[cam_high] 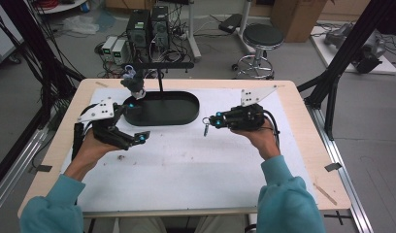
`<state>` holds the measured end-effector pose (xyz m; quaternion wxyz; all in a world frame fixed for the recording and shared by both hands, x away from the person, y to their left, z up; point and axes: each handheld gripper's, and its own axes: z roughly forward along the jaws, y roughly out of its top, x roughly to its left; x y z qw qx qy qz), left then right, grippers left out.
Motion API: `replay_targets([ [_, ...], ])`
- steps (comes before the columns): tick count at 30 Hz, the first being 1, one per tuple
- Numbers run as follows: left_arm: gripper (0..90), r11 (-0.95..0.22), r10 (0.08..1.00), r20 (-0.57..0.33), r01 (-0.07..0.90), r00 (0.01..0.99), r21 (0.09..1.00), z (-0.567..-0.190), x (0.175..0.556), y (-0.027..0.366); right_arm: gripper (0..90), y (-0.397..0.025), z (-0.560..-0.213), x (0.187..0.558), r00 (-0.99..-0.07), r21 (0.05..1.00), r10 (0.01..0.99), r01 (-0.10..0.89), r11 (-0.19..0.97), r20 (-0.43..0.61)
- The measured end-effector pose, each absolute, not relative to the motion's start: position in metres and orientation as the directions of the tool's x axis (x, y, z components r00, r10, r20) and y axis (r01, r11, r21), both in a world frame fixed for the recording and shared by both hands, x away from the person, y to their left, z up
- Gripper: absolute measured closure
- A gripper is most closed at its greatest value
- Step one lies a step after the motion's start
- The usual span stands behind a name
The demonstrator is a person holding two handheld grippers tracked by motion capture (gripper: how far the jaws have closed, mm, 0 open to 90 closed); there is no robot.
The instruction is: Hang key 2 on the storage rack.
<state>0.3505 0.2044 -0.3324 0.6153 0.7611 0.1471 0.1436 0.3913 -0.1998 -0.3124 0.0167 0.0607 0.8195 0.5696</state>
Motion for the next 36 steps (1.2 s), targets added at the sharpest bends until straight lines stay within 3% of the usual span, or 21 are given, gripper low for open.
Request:
replay_targets([
  [17, 10.7, -0.203, 0.283, 0.002, 0.058, 0.959, 0.978, -0.328, 0.363, 0.163, 88.8, -0.158, -0.309, 0.396, -0.999, 0.934, 0.026, 0.048, 0.354, 0.041],
  [23, 17.9, -0.199, 0.248, -0.024, 0.075, 0.969, 0.977, -0.328, 0.366, 0.155, 88.7, -0.151, -0.308, 0.396, -0.999, 0.934, 0.015, 0.045, 0.355, 0.043],
  [25, 25.2, -0.199, 0.231, -0.018, 0.065, 0.973, 0.978, -0.328, 0.367, 0.154, 88.7, -0.15, -0.309, 0.397, -0.999, 0.935, 0.011, 0.042, 0.353, 0.041],
  [36, 44.5, -0.173, 0.193, -0.058, 0.092, 0.98, 0.981, -0.327, 0.369, 0.146, 88.8, -0.145, -0.309, 0.395, -0.999, 0.937, -0.009, 0.031, 0.348, 0.036],
])
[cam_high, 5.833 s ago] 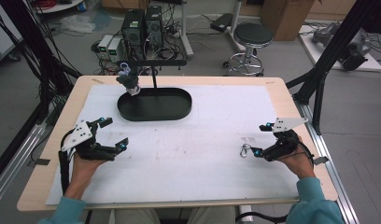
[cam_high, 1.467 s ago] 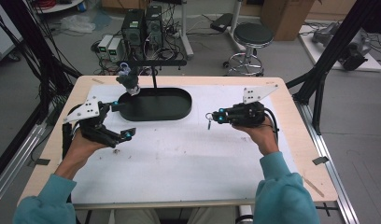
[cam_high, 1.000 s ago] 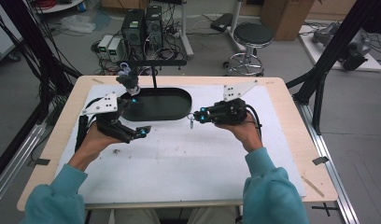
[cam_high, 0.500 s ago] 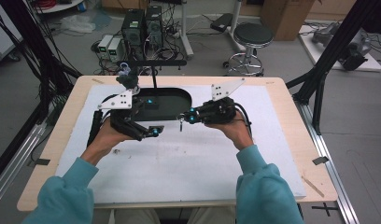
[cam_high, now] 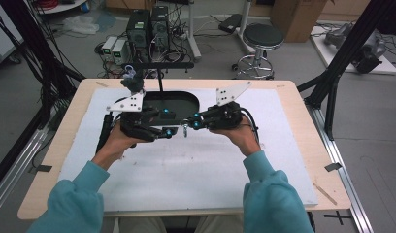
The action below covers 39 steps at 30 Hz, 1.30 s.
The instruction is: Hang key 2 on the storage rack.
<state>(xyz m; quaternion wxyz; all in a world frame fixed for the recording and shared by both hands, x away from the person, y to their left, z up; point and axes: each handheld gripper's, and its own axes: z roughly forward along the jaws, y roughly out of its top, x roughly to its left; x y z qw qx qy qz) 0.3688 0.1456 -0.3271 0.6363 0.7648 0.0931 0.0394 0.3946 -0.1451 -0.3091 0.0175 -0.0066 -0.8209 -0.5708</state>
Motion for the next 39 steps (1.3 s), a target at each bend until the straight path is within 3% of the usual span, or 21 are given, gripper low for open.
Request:
replay_targets([
  [16, 73.1, -0.179, 0.141, -0.035, 0.06, 0.989, 0.982, -0.3236, 0.3651, 0.1365, 88.7, -0.1402, -0.3101, 0.3935, -0.999, 0.937, -0.022, 0.026, 0.349, 0.036],
  [31, 86.6, -0.19, 0.146, -0.017, 0.045, 0.989, 0.981, -0.3233, 0.3652, 0.1381, 88.7, -0.1384, -0.3102, 0.3924, -0.999, 0.935, -0.038, 0.018, 0.353, 0.034],
  [39, 88.1, -0.204, 0.151, -0.002, 0.034, 0.988, 0.978, -0.3223, 0.3637, 0.1383, 88.5, -0.1379, -0.3108, 0.393, -0.999, 0.935, -0.039, 0.018, 0.353, 0.034],
])
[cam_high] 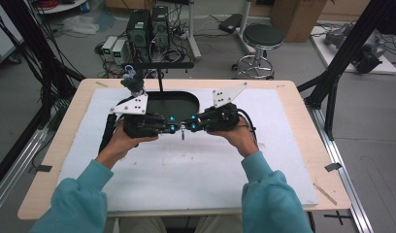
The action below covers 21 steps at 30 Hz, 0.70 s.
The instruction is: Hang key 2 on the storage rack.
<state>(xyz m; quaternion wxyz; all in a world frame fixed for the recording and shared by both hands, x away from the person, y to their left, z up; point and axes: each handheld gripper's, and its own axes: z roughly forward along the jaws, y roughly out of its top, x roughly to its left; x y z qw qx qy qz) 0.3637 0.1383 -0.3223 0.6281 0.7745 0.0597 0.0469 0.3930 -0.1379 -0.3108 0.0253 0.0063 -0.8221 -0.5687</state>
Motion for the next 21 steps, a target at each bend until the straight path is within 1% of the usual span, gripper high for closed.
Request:
replay_targets([
  [3, 88.1, -0.207, 0.15, 0.0, 0.032, 0.989, 0.978, -0.322, 0.363, 0.138, 87.5, -0.138, -0.311, 0.393, -0.998, 0.937, -0.046, 0.022, 0.349, 0.041],
  [4, 88.2, -0.212, 0.156, 0.004, 0.029, 0.988, 0.977, -0.322, 0.363, 0.139, 85.5, -0.137, -0.312, 0.393, -0.998, 0.938, -0.05, 0.026, 0.347, 0.046],
  [5, 88.2, -0.212, 0.152, 0.007, 0.026, 0.988, 0.977, -0.322, 0.363, 0.139, 76.4, -0.137, -0.312, 0.393, -0.998, 0.94, -0.035, 0.031, 0.339, 0.046],
  [7, 88.2, -0.207, 0.164, 0.011, 0.023, 0.986, 0.978, -0.321, 0.363, 0.14, 48.2, -0.137, -0.313, 0.392, -0.999, 0.945, 0.02, 0.052, 0.322, 0.048],
  [8, 88.2, -0.206, 0.167, 0.011, 0.024, 0.986, 0.978, -0.321, 0.363, 0.141, 36.1, -0.137, -0.313, 0.391, -0.997, 0.943, 0.056, 0.069, 0.325, 0.053],
  [10, 88.2, -0.206, 0.178, 0.009, 0.029, 0.984, 0.978, -0.32, 0.364, 0.143, 12.5, -0.137, -0.315, 0.387, -0.991, 0.939, 0.129, 0.062, 0.337, 0.019],
  [11, 88.2, -0.21, 0.185, 0.01, 0.029, 0.983, 0.977, -0.32, 0.364, 0.144, 12.5, -0.137, -0.315, 0.387, -0.991, 0.939, 0.129, 0.062, 0.337, 0.019],
  [12, 88.2, -0.222, 0.203, 0.011, 0.035, 0.979, 0.974, -0.319, 0.365, 0.147, 0.6, -0.14, -0.316, 0.382, -0.985, 0.94, 0.169, 0.047, 0.338, -0.012],
  [19, 88.2, -0.285, 0.283, 0.04, 0.044, 0.958, 0.957, -0.301, 0.375, 0.17, 0.6, -0.174, -0.322, 0.368, -0.959, 0.958, 0.281, 0.058, 0.282, -0.025],
  [20, 88.2, -0.285, 0.283, 0.04, 0.044, 0.958, 0.957, -0.301, 0.375, 0.17, 0.6, -0.18, -0.324, 0.365, -0.955, 0.959, 0.296, 0.058, 0.277, -0.028],
  [21, 88.2, -0.303, 0.317, 0.049, 0.052, 0.947, 0.952, -0.293, 0.379, 0.178, 0.6, -0.187, -0.326, 0.362, -0.948, 0.961, 0.316, 0.058, 0.272, -0.032],
])
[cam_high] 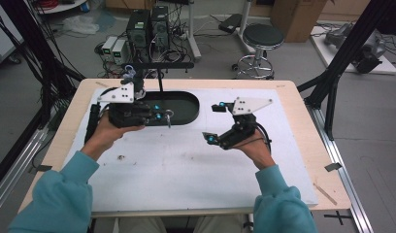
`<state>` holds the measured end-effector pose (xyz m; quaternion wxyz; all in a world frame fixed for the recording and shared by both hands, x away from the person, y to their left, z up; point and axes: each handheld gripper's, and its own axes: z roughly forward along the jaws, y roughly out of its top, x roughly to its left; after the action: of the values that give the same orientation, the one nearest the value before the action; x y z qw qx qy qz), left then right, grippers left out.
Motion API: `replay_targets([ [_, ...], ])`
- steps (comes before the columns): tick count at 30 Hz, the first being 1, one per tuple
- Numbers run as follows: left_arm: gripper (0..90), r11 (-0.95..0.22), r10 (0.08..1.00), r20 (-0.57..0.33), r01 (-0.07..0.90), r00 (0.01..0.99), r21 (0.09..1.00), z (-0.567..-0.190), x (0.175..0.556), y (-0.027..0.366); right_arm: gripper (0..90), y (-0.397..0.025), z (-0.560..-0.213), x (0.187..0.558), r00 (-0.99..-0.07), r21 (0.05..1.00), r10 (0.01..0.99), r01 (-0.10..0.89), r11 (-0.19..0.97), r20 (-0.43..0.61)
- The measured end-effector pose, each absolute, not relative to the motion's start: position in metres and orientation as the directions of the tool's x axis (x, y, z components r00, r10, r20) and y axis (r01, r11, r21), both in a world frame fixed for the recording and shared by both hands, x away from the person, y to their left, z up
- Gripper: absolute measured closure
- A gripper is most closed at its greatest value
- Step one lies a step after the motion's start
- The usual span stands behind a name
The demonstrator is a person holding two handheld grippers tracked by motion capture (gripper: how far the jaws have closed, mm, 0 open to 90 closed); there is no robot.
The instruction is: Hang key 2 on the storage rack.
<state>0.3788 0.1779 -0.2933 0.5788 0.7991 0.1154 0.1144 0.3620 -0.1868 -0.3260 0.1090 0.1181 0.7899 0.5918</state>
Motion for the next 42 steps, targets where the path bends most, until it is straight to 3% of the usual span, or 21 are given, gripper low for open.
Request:
replay_targets([
  [12, 88.2, -0.365, 0.446, 0.091, 0.087, 0.89, 0.927, -0.259, 0.407, 0.212, 0.6, -0.25, -0.369, 0.336, -0.826, 0.981, 0.562, 0.081, 0.177, -0.033],
  [42, 88.2, -0.502, 0.571, 0.129, 0.222, 0.811, 0.836, -0.246, 0.474, 0.209, 0.6, -0.299, -0.42, 0.306, -0.712, 0.999, 0.702, 0.002, 0.053, -0.036],
])
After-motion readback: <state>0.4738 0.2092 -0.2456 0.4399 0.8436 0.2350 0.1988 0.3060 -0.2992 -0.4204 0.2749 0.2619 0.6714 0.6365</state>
